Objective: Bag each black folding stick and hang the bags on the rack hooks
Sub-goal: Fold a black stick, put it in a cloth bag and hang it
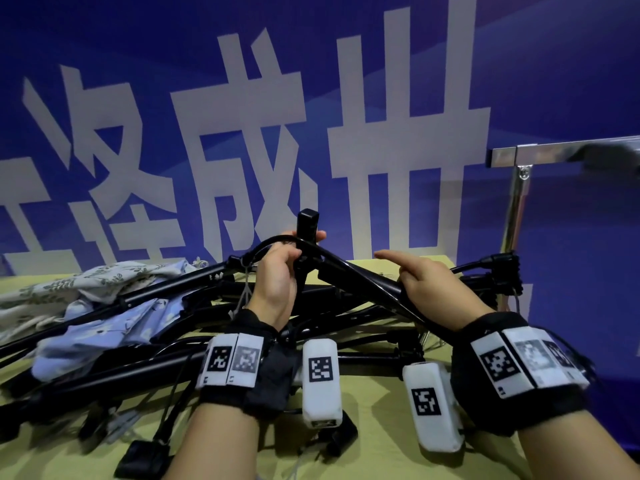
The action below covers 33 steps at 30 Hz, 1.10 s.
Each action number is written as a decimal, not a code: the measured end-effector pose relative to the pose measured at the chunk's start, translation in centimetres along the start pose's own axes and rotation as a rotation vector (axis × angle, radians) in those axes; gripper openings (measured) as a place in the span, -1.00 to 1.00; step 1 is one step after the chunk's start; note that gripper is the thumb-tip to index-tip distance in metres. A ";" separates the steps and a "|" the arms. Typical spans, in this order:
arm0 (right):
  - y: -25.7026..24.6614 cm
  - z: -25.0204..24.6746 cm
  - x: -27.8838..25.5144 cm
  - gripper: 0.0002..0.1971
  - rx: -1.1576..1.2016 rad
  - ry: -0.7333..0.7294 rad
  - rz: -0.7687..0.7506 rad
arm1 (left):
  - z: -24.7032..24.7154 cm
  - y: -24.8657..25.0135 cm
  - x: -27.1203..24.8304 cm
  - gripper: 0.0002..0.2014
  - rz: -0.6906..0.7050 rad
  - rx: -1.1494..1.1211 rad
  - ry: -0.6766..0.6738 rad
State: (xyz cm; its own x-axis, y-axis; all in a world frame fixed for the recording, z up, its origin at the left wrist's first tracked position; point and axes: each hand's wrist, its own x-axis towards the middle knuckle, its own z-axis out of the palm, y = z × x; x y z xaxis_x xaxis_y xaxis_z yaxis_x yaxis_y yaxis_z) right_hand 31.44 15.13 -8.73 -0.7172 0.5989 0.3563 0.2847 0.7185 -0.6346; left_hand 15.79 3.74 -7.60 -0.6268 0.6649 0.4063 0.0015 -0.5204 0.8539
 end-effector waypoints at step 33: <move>-0.1 -0.9 -0.3 -0.51 0.044 0.254 0.093 | -0.7 -0.1 0.4 -0.76 0.007 0.007 0.053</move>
State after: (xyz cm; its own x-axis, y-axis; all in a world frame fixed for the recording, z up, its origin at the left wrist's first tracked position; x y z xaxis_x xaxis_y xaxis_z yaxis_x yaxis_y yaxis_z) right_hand 32.16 15.20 -8.19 -0.5048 0.7353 0.4522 0.3100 0.6433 -0.7000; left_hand 15.01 3.72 -7.74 -0.6671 0.6316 0.3950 0.0114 -0.5215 0.8532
